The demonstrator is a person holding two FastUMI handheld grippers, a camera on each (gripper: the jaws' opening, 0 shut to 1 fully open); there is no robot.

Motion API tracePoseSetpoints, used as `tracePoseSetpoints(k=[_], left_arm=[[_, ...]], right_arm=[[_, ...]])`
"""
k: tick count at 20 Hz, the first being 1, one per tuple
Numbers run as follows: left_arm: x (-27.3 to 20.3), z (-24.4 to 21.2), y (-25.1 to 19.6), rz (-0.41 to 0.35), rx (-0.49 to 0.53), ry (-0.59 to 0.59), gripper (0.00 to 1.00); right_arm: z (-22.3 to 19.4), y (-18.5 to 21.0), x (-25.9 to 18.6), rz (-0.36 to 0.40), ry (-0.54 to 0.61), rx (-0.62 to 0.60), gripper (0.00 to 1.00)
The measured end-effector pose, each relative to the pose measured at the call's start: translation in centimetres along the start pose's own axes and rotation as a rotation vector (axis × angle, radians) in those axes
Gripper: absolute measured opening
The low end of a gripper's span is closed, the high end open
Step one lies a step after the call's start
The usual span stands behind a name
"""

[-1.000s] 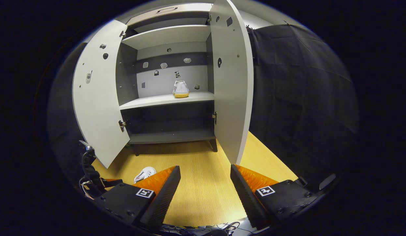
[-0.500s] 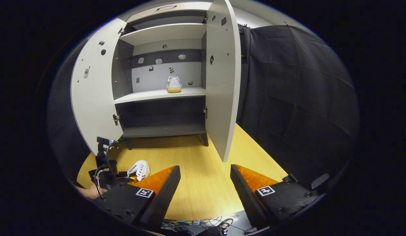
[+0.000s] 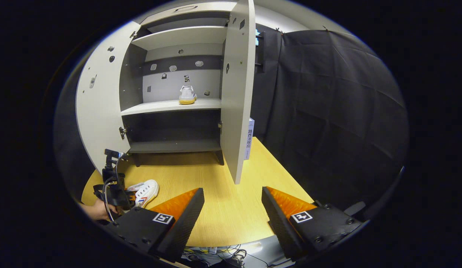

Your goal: Grab one shoe with the right hand and put it into the shoe cabinet, grab the other shoe with the left hand and put it into the shoe cabinet; then close the right door with the right hand and the left door with the left hand.

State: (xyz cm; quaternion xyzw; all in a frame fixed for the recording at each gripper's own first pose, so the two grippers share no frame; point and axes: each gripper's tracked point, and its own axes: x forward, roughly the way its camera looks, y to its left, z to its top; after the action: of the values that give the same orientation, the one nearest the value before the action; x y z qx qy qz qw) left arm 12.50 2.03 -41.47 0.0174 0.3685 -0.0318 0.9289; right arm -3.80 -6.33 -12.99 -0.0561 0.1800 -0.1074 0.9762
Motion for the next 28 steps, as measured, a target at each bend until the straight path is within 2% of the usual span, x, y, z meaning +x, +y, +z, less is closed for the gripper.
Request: tracePoseSetpoints(k=[2,6,10,15,20,24,28], left_arm=[[-0.3,0.0,-0.1,0.006,-0.028,0.030,0.07],[-2.6,1.2,-0.8,0.046,-0.033,0.028,0.06],[-6.6,5.1,-2.0,0.046,-0.113,-0.024,0.06],[-11.6,12.0,-2.8,0.049,-0.096,-0.086,0.06],[-15.4,19.7,-3.3,0.039,-0.078,-0.142,0.06],[-16.4,26.2,-3.5,0.023,-0.090,-0.210,0.06],[-16.4,33.4,-3.2,0.045,-0.061,-0.286,0.06]], right_arm=[[0.3,-1.2,0.8,0.000,-0.006,0.015,0.99],[0.7,-3.6,2.1,0.013,-0.022,0.034,0.99],[0.7,-5.5,2.7,0.031,-0.031,0.033,0.99],[2.2,-7.1,4.1,0.055,-0.054,0.065,0.99],[5.1,-10.1,5.0,0.046,-0.118,0.080,0.98],[6.7,-12.9,5.6,0.028,-0.155,0.089,0.99],[7.6,-15.0,5.8,0.011,-0.178,0.094,0.98]])
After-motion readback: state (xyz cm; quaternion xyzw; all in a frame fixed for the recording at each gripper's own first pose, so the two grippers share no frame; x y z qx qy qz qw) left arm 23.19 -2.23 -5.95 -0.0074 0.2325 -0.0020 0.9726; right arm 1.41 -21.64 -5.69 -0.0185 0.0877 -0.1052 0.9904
